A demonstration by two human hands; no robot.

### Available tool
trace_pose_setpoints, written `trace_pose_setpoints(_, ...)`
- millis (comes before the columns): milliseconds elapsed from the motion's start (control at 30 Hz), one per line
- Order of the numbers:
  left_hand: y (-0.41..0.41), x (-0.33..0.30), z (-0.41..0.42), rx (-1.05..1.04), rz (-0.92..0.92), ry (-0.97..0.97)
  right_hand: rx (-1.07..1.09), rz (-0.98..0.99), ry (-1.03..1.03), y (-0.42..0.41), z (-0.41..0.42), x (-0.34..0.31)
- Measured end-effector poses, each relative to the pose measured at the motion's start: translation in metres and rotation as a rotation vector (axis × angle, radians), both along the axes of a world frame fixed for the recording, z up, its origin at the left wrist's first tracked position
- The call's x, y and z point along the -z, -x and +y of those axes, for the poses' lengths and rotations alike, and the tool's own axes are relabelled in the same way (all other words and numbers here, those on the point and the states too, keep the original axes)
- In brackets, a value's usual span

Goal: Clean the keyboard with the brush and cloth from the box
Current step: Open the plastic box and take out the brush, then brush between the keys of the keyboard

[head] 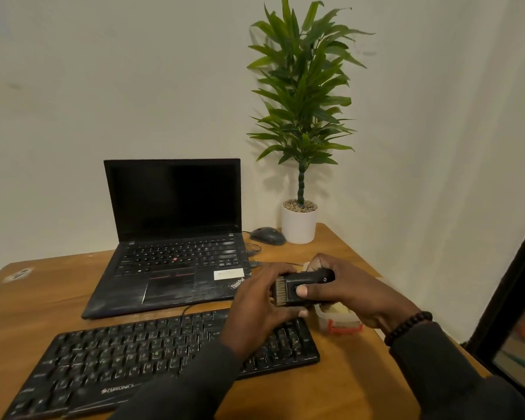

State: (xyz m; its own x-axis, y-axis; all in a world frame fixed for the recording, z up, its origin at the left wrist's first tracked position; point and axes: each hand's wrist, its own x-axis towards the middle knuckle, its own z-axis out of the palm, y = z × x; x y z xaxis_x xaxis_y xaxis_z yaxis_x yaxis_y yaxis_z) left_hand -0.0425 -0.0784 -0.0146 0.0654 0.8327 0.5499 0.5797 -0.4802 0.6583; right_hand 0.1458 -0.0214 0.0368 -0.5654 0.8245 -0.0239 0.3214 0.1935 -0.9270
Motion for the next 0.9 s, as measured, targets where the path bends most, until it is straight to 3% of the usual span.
trace_pose_setpoints(100, 0.001, 0.007, -0.002, -0.002, 0.065, -0.021, 0.028, -0.182, -0.105, 0.010, -0.006, -0.004)
trace_pose_setpoints(167, 0.003, 0.009, -0.001, -0.032, 0.050, -0.039, 0.107, -0.195, -0.194, 0.019, -0.011, -0.003)
trace_pose_setpoints(233, 0.005, 0.006, 0.001, -0.090, 0.002, -0.070, 0.251, -0.072, -0.230, 0.025, -0.016, 0.000)
trace_pose_setpoints(300, 0.005, 0.002, 0.002, -0.133, -0.040, -0.096, 0.359, 0.121, -0.101, 0.031, -0.019, 0.003)
trace_pose_setpoints(400, 0.004, -0.002, -0.002, -0.146, -0.082, -0.103, 0.332, 0.534, 0.258, 0.042, -0.027, 0.013)
trace_pose_setpoints(500, 0.008, 0.001, -0.004, -0.163, -0.090, -0.112, 0.314, 0.632, 0.230, 0.054, -0.038, 0.021)
trace_pose_setpoints(600, 0.019, -0.002, -0.012, -0.155, -0.012, 0.018, 0.324, 0.587, 0.082, 0.059, -0.042, 0.022)
trace_pose_setpoints(700, 0.057, 0.001, -0.034, -0.140, 0.082, 0.244, 0.325, 0.396, -0.114, 0.057, -0.039, 0.023)
trace_pose_setpoints(800, 0.119, 0.011, -0.071, -0.267, 0.048, 0.367, 0.287, 0.280, -0.165, 0.058, -0.036, 0.027)
trace_pose_setpoints(900, 0.174, 0.025, -0.112, -0.536, -0.147, 0.305, 0.229, 0.247, -0.183, 0.075, -0.041, 0.030)
